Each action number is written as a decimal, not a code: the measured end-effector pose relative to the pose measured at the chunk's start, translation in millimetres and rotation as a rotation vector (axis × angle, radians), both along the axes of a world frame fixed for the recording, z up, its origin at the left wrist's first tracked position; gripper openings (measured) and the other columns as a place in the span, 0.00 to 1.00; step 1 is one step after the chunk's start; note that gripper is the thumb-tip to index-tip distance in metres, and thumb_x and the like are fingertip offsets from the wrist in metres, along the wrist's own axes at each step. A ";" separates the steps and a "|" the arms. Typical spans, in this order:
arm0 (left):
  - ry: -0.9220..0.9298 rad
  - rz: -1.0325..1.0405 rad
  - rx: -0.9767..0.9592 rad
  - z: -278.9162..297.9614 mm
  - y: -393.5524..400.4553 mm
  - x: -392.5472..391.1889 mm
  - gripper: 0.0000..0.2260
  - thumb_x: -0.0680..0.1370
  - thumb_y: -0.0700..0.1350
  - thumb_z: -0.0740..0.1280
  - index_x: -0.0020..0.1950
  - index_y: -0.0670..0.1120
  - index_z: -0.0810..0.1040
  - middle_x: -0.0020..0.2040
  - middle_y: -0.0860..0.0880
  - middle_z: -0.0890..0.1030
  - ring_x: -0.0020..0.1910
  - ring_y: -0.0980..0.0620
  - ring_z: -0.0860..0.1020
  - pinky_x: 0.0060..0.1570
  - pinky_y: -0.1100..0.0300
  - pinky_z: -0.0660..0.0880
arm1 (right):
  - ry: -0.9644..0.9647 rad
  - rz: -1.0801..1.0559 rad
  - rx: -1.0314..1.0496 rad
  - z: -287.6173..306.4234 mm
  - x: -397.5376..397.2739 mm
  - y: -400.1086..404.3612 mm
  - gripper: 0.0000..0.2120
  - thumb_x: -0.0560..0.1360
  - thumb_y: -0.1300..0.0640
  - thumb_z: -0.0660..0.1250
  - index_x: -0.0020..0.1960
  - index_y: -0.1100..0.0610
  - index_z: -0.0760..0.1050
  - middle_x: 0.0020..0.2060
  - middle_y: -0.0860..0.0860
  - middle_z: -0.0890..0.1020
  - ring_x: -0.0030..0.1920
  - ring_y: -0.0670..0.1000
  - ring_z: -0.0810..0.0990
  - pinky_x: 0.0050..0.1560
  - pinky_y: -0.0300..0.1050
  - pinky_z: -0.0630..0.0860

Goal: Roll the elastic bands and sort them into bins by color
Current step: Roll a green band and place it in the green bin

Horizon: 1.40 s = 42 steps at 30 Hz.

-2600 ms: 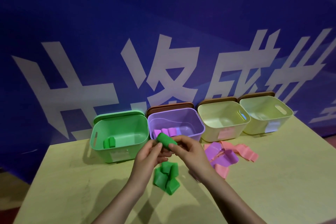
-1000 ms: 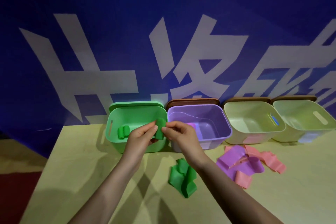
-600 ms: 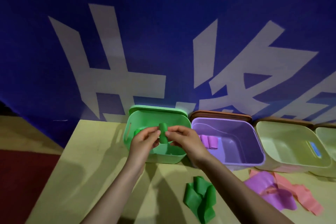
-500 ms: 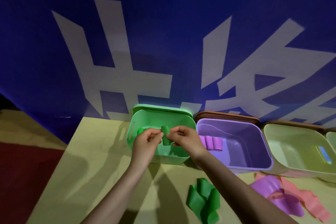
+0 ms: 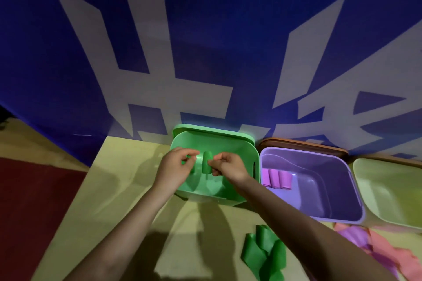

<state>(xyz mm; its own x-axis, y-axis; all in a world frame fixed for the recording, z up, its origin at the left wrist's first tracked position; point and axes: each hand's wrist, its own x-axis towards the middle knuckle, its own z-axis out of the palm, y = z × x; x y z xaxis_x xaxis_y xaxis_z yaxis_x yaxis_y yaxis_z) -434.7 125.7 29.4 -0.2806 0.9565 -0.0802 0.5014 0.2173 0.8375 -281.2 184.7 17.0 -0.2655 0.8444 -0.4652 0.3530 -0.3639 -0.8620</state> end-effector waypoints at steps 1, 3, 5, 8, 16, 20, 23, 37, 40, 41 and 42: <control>0.055 0.059 0.060 -0.4 -2.8 -4.8 0.08 0.77 0.39 0.66 0.52 0.49 0.83 0.46 0.54 0.79 0.43 0.58 0.76 0.44 0.72 0.69 | -0.041 0.002 -0.011 -7.7 -4.3 5.3 0.08 0.74 0.65 0.69 0.38 0.58 0.73 0.28 0.53 0.76 0.28 0.47 0.75 0.38 0.42 0.77; 0.099 0.196 0.144 -6.6 -9.5 -14.5 0.09 0.78 0.40 0.65 0.53 0.50 0.82 0.48 0.54 0.77 0.46 0.55 0.76 0.47 0.65 0.73 | -0.159 0.021 -0.028 -25.3 -12.8 14.8 0.10 0.74 0.63 0.69 0.35 0.57 0.74 0.28 0.52 0.77 0.29 0.48 0.75 0.43 0.48 0.78; 0.109 0.270 0.114 -18.9 -12.7 -23.6 0.11 0.78 0.41 0.64 0.58 0.50 0.80 0.53 0.51 0.76 0.54 0.50 0.75 0.53 0.53 0.74 | -0.289 0.052 -0.028 -40.8 -19.8 21.9 0.13 0.74 0.62 0.68 0.31 0.57 0.75 0.23 0.51 0.76 0.28 0.48 0.74 0.39 0.44 0.76; 0.032 0.253 -0.030 -38.0 -12.7 -30.8 0.15 0.81 0.42 0.58 0.67 0.47 0.73 0.61 0.44 0.74 0.62 0.45 0.70 0.64 0.50 0.68 | -0.408 0.068 -0.024 -58.9 -33.1 27.9 0.15 0.72 0.61 0.65 0.26 0.58 0.74 0.21 0.51 0.75 0.27 0.50 0.74 0.38 0.43 0.76; -0.284 0.275 -0.028 -53.8 -10.4 -22.8 0.13 0.84 0.47 0.50 0.63 0.54 0.71 0.57 0.50 0.77 0.57 0.52 0.76 0.58 0.53 0.74 | -0.592 0.135 0.038 -80.5 -61.2 32.4 0.13 0.72 0.59 0.64 0.29 0.58 0.71 0.31 0.56 0.76 0.35 0.56 0.76 0.38 0.42 0.72; -0.312 0.287 -0.033 -54.8 -11.1 -23.0 0.13 0.84 0.47 0.50 0.64 0.54 0.70 0.58 0.51 0.76 0.57 0.53 0.75 0.56 0.56 0.73 | -0.577 0.156 0.044 -88.5 -65.5 33.9 0.13 0.72 0.56 0.66 0.30 0.58 0.73 0.30 0.55 0.75 0.36 0.56 0.76 0.38 0.41 0.70; -0.324 0.301 -0.038 -56.2 -9.9 -23.0 0.13 0.84 0.48 0.51 0.65 0.54 0.70 0.60 0.50 0.75 0.58 0.53 0.75 0.58 0.54 0.73 | -0.527 0.152 0.034 -92.9 -64.7 36.2 0.14 0.71 0.54 0.68 0.29 0.57 0.73 0.27 0.56 0.74 0.34 0.54 0.75 0.39 0.48 0.76; -0.359 0.327 -0.046 -58.7 -11.0 -21.8 0.15 0.84 0.49 0.50 0.68 0.51 0.70 0.61 0.49 0.76 0.58 0.51 0.76 0.57 0.52 0.75 | -0.413 0.180 -0.013 -101.9 -56.0 41.5 0.15 0.73 0.58 0.69 0.28 0.55 0.73 0.28 0.55 0.75 0.31 0.51 0.72 0.38 0.42 0.70; -0.375 0.328 -0.040 -56.8 -10.1 -21.0 0.15 0.84 0.48 0.50 0.68 0.50 0.70 0.60 0.49 0.76 0.57 0.52 0.76 0.53 0.57 0.74 | -0.407 0.146 -0.016 -104.8 -57.9 41.2 0.16 0.72 0.55 0.71 0.27 0.54 0.73 0.25 0.52 0.75 0.28 0.48 0.71 0.39 0.41 0.71; -0.381 0.325 -0.039 -57.0 -10.1 -20.8 0.15 0.84 0.48 0.50 0.68 0.50 0.70 0.60 0.50 0.76 0.57 0.52 0.76 0.53 0.57 0.75 | -0.414 0.146 -0.012 -104.5 -58.7 40.9 0.16 0.72 0.55 0.71 0.27 0.55 0.73 0.24 0.52 0.74 0.28 0.49 0.71 0.39 0.42 0.71; -0.385 0.323 -0.039 -56.9 -10.2 -20.9 0.15 0.84 0.48 0.50 0.67 0.50 0.70 0.60 0.50 0.77 0.57 0.52 0.77 0.54 0.56 0.75 | -0.422 0.149 -0.005 -104.2 -59.6 40.5 0.16 0.72 0.55 0.70 0.27 0.55 0.72 0.25 0.53 0.74 0.29 0.50 0.72 0.39 0.43 0.72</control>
<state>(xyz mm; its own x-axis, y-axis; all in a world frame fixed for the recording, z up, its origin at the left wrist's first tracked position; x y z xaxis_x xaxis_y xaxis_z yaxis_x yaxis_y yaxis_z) -455.6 115.5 -27.6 -0.5049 0.8198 -0.2702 0.0594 0.3453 0.9366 -340.8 225.3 -87.2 -0.1704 0.8089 -0.5628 0.7223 -0.2860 -0.6297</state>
